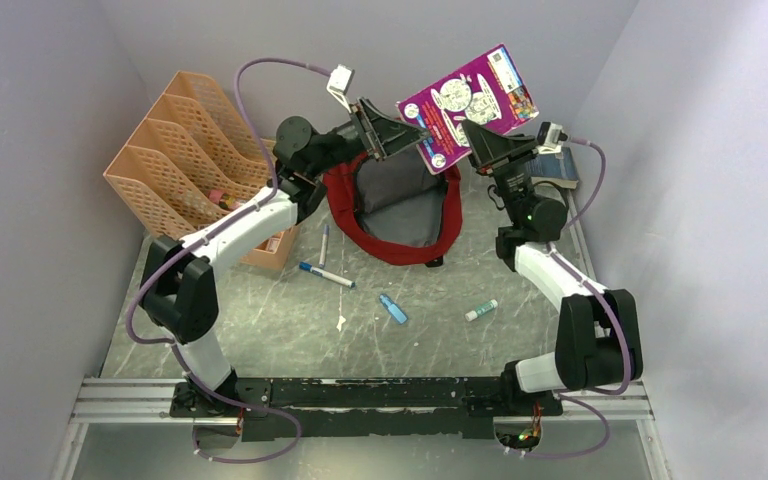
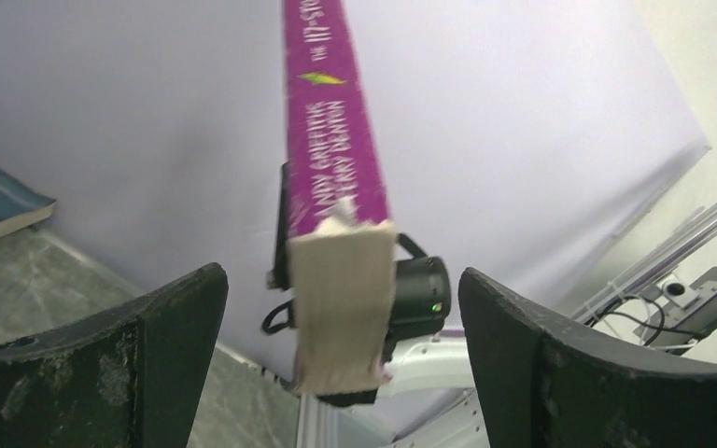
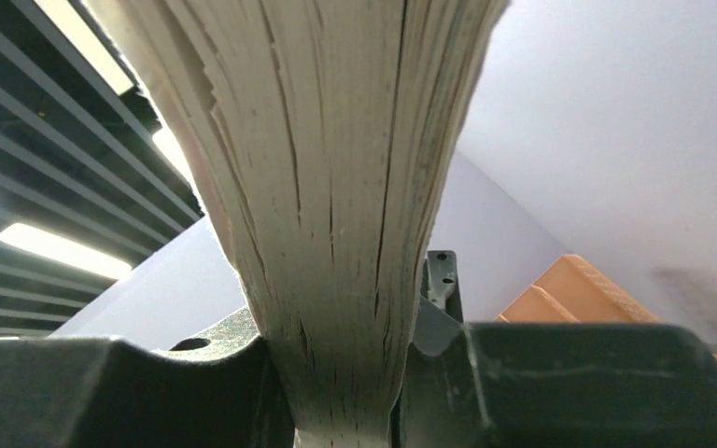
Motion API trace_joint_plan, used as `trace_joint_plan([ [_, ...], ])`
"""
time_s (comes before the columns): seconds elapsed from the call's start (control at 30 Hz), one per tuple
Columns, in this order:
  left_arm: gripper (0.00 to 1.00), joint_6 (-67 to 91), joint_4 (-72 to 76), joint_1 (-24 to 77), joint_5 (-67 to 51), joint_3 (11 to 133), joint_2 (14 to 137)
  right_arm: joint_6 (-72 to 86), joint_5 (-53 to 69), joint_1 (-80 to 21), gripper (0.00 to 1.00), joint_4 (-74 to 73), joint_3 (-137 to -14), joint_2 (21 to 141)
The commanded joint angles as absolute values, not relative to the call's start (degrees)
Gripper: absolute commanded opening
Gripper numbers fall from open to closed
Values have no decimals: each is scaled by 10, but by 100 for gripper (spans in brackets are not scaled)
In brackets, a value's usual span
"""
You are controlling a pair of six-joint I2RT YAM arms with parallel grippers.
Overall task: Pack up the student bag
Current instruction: Pick up the book from the center of the board.
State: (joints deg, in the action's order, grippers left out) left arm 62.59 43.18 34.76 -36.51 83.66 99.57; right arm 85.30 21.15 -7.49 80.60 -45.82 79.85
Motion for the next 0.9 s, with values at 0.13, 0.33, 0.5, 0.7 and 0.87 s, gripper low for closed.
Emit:
trace_joint_plan([
  [0.13,88,668,534,387,-287,850,999,774,135,-120,0,850,-483,797],
  [0.33,64,670,540,409,-287,850,1007,764,122,-125,0,869,-471,796],
  [0.5,44,684,553,410,-287,850,1015,756,129,-133,0,864,-469,793],
  [0.7,5,692,565,408,-317,871,1030,728,149,-139,7,841,-445,774],
  [0.87,5,668,546,388,-336,858,1018,665,182,-138,63,772,-419,730],
])
